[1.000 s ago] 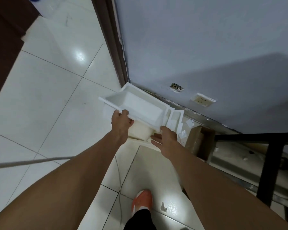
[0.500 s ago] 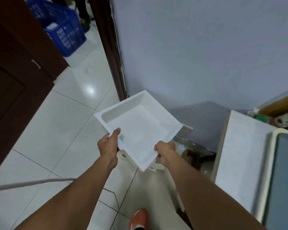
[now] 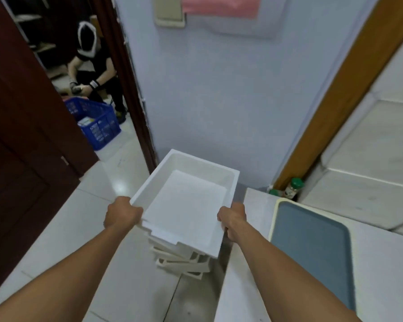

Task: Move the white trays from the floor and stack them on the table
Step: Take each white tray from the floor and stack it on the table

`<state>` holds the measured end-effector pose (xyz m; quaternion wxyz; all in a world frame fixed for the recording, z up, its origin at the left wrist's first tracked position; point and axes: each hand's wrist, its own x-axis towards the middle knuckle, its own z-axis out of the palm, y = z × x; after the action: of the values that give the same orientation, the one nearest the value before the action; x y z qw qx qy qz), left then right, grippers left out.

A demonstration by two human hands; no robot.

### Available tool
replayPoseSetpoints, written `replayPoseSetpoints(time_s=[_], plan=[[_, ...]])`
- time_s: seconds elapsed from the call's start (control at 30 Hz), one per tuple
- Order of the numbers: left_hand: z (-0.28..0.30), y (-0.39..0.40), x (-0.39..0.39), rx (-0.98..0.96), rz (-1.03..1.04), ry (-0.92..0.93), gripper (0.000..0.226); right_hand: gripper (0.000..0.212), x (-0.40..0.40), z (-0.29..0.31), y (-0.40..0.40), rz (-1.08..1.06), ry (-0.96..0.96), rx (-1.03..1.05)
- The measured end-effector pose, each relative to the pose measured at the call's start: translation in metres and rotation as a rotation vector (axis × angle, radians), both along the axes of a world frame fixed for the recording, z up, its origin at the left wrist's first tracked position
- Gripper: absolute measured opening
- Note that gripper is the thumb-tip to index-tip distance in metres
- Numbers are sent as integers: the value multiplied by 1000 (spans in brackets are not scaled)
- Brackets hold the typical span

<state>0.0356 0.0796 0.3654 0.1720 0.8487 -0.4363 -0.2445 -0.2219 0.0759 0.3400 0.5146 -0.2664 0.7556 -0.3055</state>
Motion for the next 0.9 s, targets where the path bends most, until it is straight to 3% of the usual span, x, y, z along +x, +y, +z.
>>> replayPoseSetpoints(time_s=[0.1, 0.3, 0.57, 0.9], plan=[[22, 17, -41, 70, -271, -153, 22, 39, -40, 19, 30, -40, 17, -53], [13, 55, -140, -23, -474, 40, 26, 30, -130, 33, 92, -207, 138, -89], [-28, 116, -239, -19, -605, 180, 16, 32, -221, 10, 164, -357, 306, -43], [-33, 119, -274, 8, -648, 193, 13, 31, -255, -13, 181, -459, 240, -92]])
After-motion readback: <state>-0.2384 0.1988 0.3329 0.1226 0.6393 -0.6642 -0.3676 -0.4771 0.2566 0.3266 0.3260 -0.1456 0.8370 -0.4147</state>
